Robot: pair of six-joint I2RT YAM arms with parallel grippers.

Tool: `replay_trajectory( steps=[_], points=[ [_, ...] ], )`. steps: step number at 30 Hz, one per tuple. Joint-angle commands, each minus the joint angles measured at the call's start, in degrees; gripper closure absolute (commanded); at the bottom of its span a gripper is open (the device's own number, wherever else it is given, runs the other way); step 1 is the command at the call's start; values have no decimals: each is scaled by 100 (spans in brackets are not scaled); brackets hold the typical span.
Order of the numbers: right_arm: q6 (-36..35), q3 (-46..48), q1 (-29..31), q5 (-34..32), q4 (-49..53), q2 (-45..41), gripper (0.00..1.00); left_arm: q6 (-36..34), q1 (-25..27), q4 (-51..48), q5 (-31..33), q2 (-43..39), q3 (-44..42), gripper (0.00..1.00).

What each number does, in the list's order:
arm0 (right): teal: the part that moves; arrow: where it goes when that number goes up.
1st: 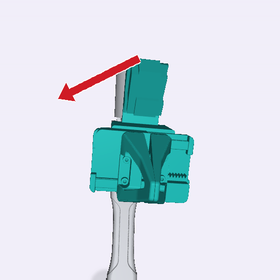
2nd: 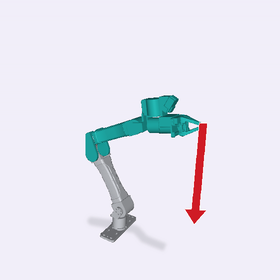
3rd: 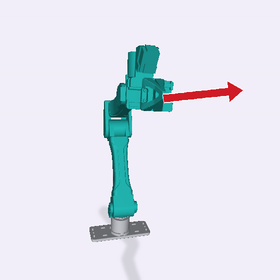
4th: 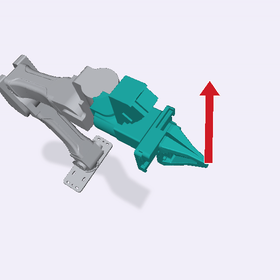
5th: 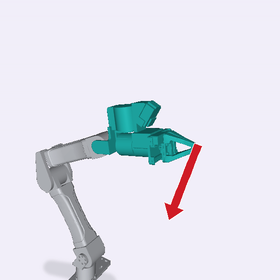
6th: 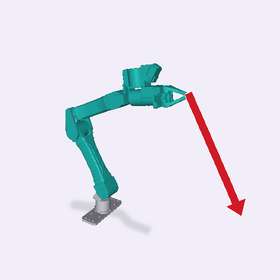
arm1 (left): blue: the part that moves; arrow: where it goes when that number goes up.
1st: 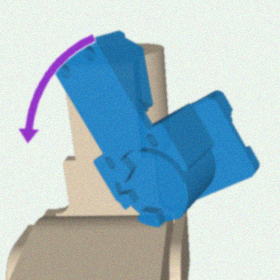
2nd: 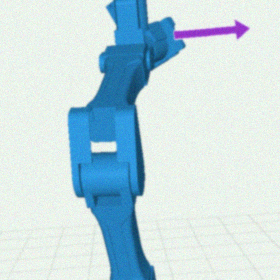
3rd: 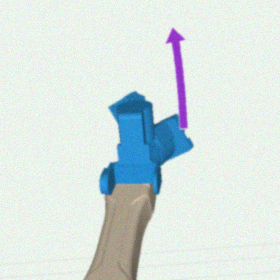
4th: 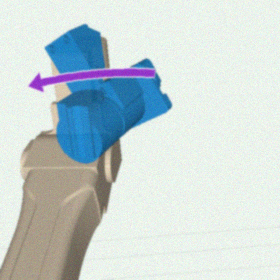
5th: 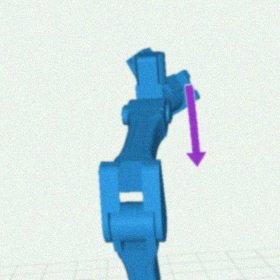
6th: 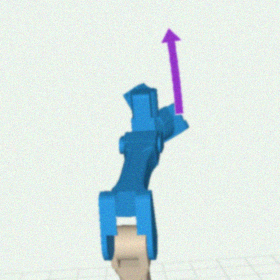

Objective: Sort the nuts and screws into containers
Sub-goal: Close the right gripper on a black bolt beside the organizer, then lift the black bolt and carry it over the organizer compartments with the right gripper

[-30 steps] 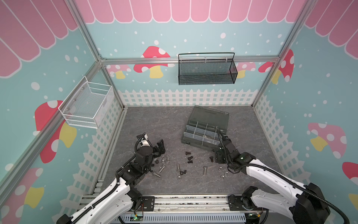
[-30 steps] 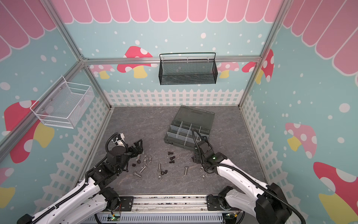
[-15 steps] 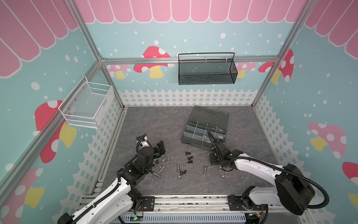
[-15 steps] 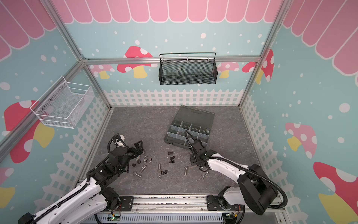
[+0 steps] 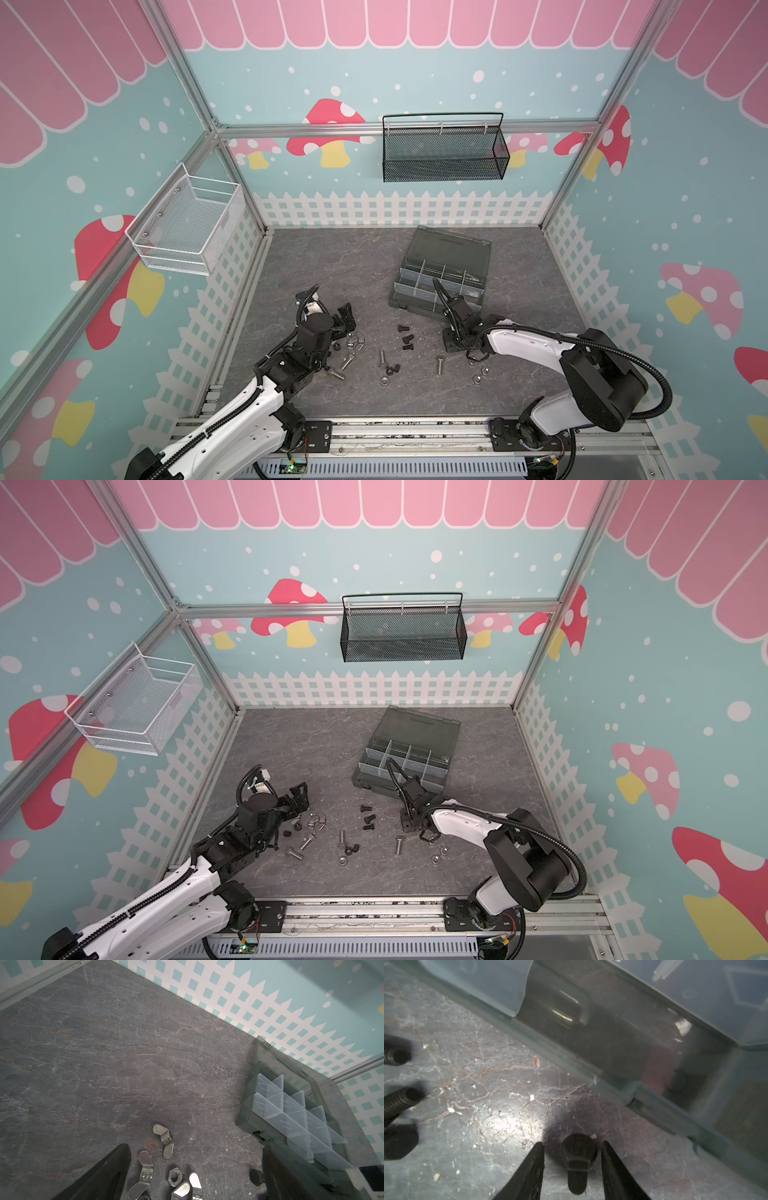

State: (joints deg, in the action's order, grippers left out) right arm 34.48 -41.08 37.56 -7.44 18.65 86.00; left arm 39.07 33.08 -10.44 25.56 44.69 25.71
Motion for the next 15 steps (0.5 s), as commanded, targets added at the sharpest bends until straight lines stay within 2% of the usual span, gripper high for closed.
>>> replay_trajectory(
  steps=[1,6,11,15],
  points=[
    [8,-93,41,16,-7,181,57,146,13,24,124,-12,-102,1],
    [15,-82,63,58,24,339,69,123,10,15,144,-69,-129,1],
    [-5,-136,102,76,66,345,89,110,10,7,177,-99,-140,1],
    [-61,-254,148,128,119,173,100,110,14,-20,177,-83,-102,1]
  ],
)
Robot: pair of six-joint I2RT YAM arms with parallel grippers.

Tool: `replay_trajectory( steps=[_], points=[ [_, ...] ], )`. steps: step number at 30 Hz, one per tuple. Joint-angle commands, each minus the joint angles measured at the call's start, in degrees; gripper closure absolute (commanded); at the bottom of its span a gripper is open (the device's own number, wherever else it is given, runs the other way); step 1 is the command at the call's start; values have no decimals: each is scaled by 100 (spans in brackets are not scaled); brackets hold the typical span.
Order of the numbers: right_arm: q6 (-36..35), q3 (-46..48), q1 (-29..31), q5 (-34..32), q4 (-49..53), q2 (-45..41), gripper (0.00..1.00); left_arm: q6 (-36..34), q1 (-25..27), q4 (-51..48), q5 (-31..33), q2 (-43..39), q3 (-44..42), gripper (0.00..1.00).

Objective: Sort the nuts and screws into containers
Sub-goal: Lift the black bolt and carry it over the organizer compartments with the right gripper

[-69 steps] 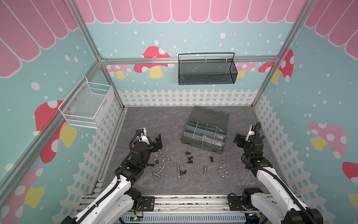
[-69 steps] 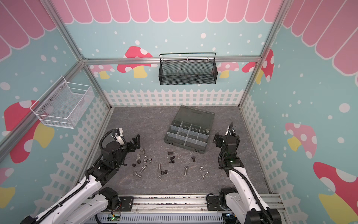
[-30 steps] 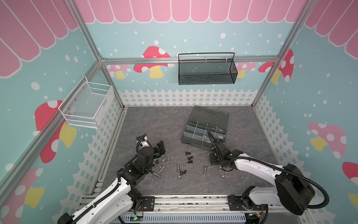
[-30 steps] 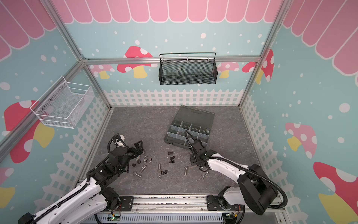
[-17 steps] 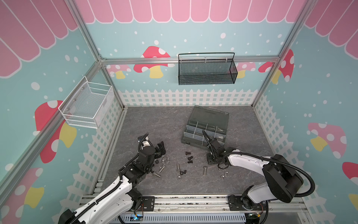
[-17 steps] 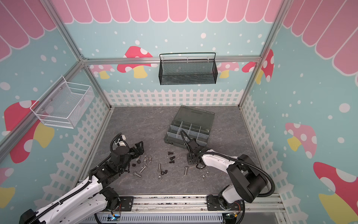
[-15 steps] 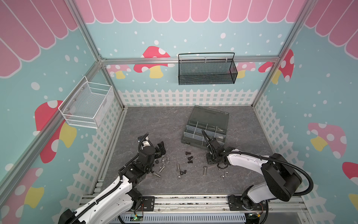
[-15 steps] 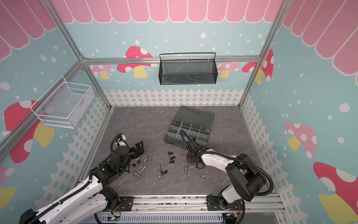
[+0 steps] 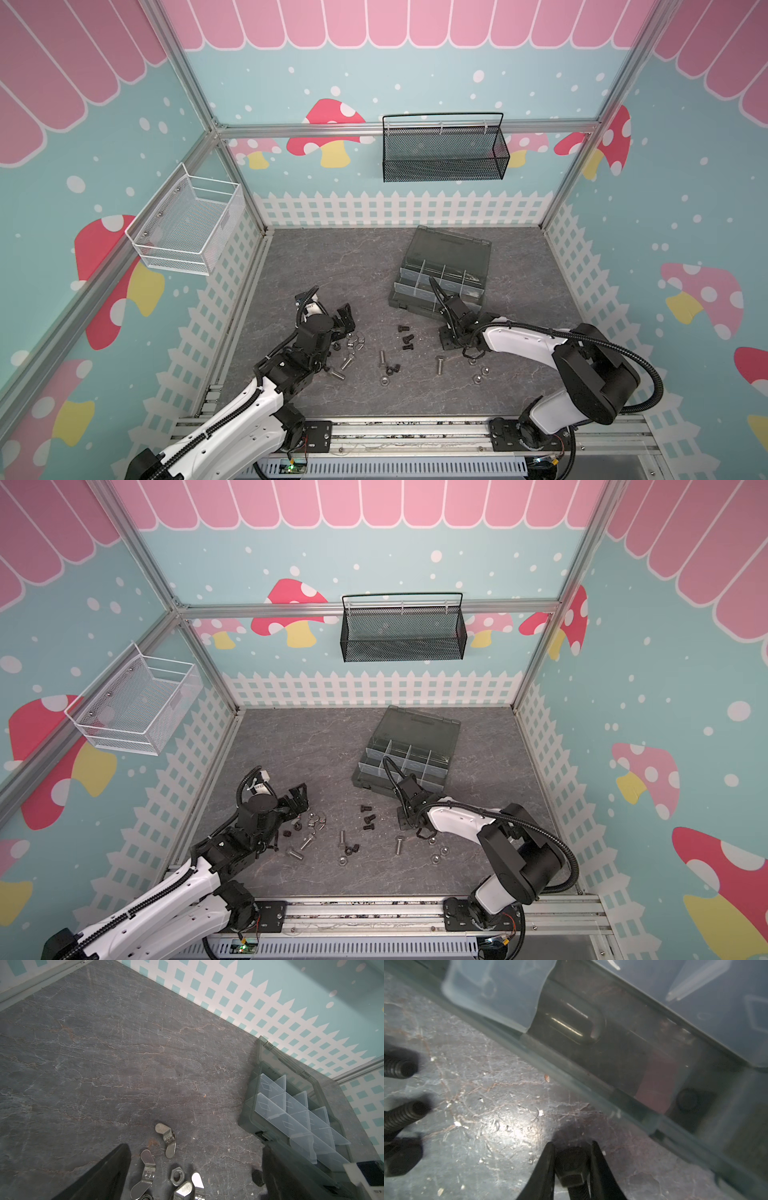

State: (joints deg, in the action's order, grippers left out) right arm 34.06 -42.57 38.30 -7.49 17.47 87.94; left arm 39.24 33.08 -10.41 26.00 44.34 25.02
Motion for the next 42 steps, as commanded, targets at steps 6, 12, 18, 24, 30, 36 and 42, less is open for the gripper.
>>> replay_trajectory(
  steps=[6,12,18,24,30,36,42],
  points=[
    [-165,-407,81,380,239,-407,100,57,10,-90,83,107,106,0],
    [-490,-898,81,430,99,-453,100,17,14,-145,19,354,274,1],
    [-783,-1684,83,204,128,30,100,4,14,-289,-62,657,502,1],
    [-951,-2335,79,-380,477,608,100,33,14,-329,-182,839,586,0],
    [-991,-2441,20,-910,772,774,100,15,9,-330,-170,822,572,1],
    [-964,-2272,-131,-1025,843,727,100,-32,14,-348,-168,796,556,1],
    [-897,-2068,-343,-1012,837,690,100,-38,12,-364,-169,769,552,1]
  ],
)
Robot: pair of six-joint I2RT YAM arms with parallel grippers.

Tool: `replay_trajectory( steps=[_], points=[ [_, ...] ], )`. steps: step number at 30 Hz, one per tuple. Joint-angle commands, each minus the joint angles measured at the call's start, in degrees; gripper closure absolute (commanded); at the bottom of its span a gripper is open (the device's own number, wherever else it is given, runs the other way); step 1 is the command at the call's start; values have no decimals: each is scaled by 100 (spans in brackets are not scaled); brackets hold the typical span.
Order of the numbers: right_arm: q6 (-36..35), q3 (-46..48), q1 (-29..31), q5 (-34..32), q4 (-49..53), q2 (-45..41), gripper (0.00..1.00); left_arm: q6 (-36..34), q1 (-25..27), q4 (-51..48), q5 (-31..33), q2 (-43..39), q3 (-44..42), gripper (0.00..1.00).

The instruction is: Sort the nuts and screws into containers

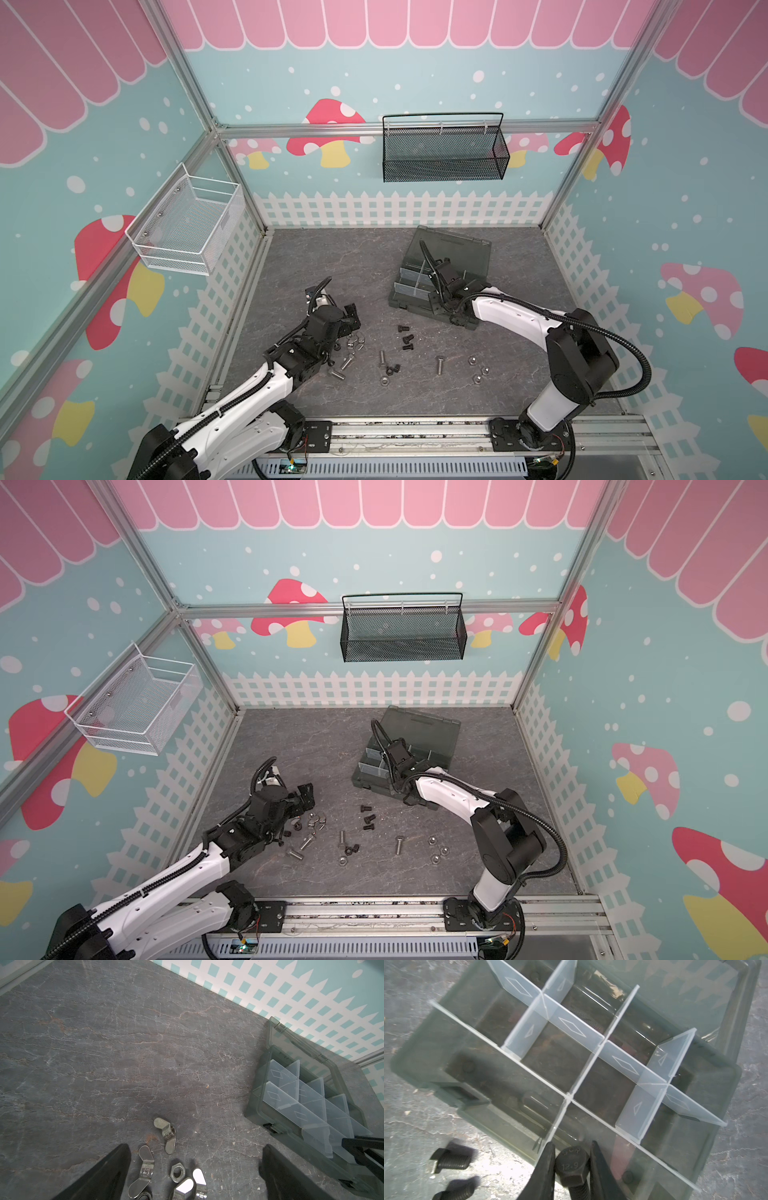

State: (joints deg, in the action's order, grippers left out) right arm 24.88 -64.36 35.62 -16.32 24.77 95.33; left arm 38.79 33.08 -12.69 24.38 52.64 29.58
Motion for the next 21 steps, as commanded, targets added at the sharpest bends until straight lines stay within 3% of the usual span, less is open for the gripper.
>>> replay_trajectory(
  steps=[1,8,21],
  points=[
    [34,138,-127,-109,100,-45,100,11,6,-137,-10,-64,91,1],
    [-22,277,-304,42,-16,18,98,47,13,-149,-12,-62,96,1],
    [-1,374,-332,77,63,-114,62,119,14,-243,23,0,163,1]
  ],
)
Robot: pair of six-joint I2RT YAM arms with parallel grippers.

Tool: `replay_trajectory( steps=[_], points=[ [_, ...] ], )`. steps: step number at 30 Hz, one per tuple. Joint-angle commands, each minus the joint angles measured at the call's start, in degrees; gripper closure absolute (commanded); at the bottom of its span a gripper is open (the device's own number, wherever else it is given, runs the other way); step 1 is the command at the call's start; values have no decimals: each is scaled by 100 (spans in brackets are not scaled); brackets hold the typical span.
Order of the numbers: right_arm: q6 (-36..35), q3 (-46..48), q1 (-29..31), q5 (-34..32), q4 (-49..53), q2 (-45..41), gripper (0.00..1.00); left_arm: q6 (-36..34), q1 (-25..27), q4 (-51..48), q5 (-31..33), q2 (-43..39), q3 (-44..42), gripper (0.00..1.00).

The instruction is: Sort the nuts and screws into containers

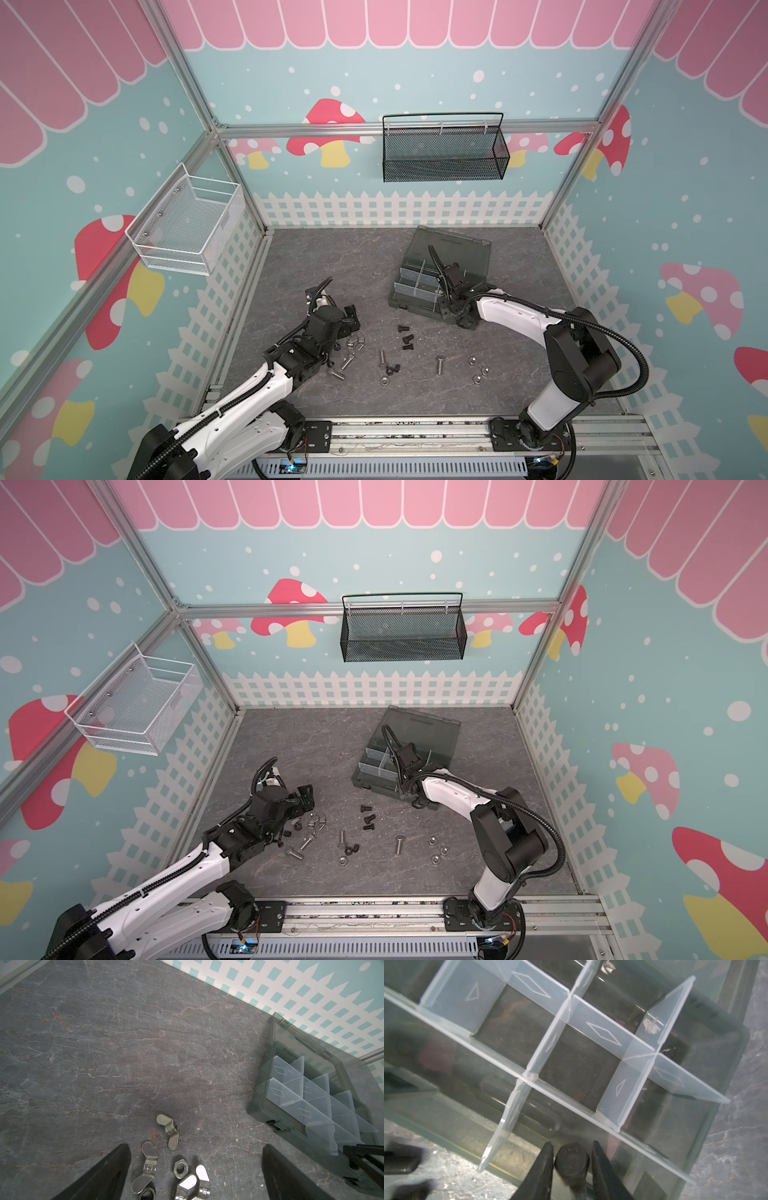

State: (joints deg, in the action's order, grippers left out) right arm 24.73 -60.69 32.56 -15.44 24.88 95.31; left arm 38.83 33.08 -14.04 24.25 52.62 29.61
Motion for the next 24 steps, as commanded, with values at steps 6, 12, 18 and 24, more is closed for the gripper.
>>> replay_trajectory(
  steps=[6,12,18,24],
  points=[
    [90,-22,26,-2,282,-499,54,97,14,-199,62,3,239,1],
    [373,-25,354,198,503,-958,53,168,7,-340,150,40,303,1],
    [755,212,900,423,507,-1303,52,256,14,-341,183,139,355,1],
    [1055,304,1477,572,513,-1174,52,430,9,-353,294,122,318,0]
  ],
)
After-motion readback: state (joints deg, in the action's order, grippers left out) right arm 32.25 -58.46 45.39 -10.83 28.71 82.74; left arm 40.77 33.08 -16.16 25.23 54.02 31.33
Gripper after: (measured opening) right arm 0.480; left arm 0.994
